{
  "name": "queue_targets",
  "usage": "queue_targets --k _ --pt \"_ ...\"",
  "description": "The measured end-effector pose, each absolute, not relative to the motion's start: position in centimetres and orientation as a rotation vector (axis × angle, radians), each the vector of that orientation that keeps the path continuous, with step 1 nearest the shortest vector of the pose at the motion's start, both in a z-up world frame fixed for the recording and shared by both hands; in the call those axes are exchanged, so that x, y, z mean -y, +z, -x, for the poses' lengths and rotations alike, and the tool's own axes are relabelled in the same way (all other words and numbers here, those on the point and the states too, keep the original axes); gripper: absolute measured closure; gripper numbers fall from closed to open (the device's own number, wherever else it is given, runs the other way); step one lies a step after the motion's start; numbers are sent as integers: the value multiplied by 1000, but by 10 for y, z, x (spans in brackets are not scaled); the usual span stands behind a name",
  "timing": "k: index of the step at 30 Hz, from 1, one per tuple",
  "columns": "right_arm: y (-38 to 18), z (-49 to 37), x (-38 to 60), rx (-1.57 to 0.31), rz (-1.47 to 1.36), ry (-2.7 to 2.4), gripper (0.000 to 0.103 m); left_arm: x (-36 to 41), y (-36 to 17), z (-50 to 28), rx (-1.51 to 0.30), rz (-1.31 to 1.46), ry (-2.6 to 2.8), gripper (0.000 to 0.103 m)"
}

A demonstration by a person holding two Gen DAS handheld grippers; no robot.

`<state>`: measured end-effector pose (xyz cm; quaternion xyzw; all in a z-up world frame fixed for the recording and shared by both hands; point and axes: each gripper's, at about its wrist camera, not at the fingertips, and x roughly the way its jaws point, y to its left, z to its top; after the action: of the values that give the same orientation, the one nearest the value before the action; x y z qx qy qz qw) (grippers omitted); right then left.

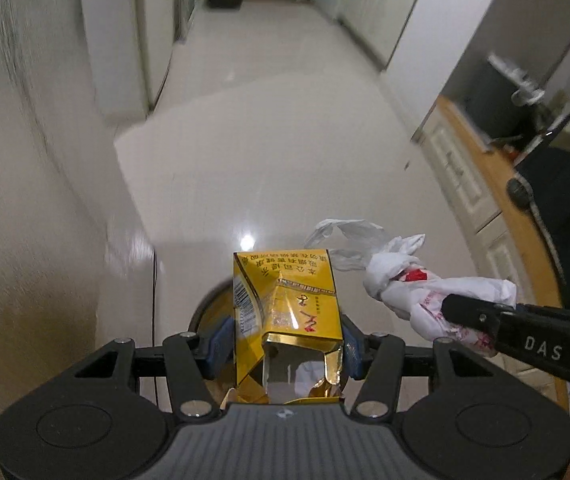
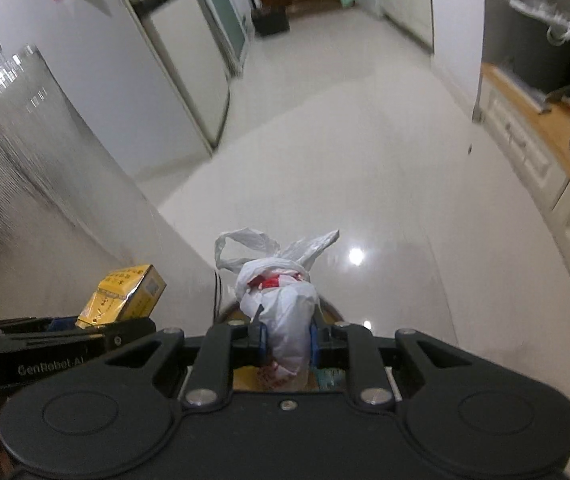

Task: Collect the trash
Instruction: 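Carry the yellow packet and white plastic bag over the yellow trash bin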

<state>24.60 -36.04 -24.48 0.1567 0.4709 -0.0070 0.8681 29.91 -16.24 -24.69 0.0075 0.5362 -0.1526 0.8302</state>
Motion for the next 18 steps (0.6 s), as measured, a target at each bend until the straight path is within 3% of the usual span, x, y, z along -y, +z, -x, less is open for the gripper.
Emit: queue_targets --k 14,18 --pt "-326 -294 352 -1168 -390 -28 82 161 -335 -348 -1329 -20 -293 47" --pt "-335 -301 351 -1174 -409 -19 75 147 -355 -352 -1394 -2 -273 47"
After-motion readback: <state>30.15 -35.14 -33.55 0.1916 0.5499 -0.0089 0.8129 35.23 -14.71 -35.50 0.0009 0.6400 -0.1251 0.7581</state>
